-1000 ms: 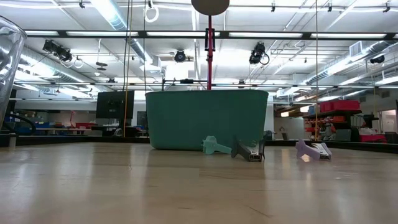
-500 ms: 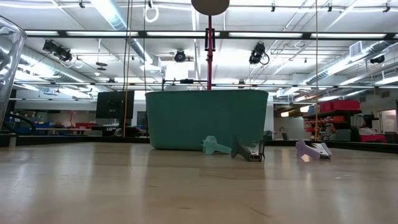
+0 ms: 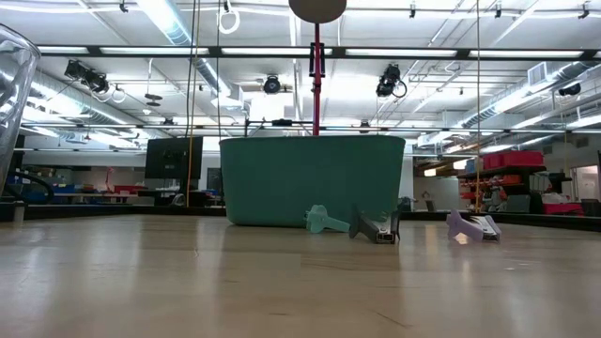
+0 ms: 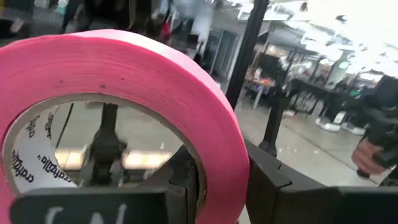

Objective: Pick and place Stapler, Stapler remover, tape
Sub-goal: Put the pink tape in the left transparent bin

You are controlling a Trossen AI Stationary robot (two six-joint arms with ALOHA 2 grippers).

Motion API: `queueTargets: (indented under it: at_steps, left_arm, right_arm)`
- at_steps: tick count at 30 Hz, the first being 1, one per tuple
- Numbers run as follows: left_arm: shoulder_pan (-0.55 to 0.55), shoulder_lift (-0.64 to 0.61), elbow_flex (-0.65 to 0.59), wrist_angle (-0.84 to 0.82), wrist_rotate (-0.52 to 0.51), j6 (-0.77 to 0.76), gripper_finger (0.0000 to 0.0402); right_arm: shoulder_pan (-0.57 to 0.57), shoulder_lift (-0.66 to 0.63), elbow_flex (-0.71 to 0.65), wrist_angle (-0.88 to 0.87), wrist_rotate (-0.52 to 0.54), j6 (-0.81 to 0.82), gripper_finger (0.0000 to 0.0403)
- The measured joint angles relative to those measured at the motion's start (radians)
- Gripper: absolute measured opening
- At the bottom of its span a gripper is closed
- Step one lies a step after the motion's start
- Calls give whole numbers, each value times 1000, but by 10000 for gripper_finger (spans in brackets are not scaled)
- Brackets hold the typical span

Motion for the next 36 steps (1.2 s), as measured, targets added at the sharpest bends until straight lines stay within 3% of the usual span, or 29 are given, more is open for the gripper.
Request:
queueTargets:
  at_steps: [3,14,24,36]
  left_arm:
    - [6,-29,0,-58,-10,5,93]
    - [6,-141,-2,-304,-32,60,91]
    - [6,-210,0,-399,-73,77,91]
    - [-7,-223,0,-456,-73,89,91]
  right_arm:
    - [2,-10,0,-33,-13,0,208]
    - [18,-22,-1,-97,-220,7,208]
    - [27,-21,-1,-119,-227,3,200]
    - [27,-21,-1,-146,-233,3,133]
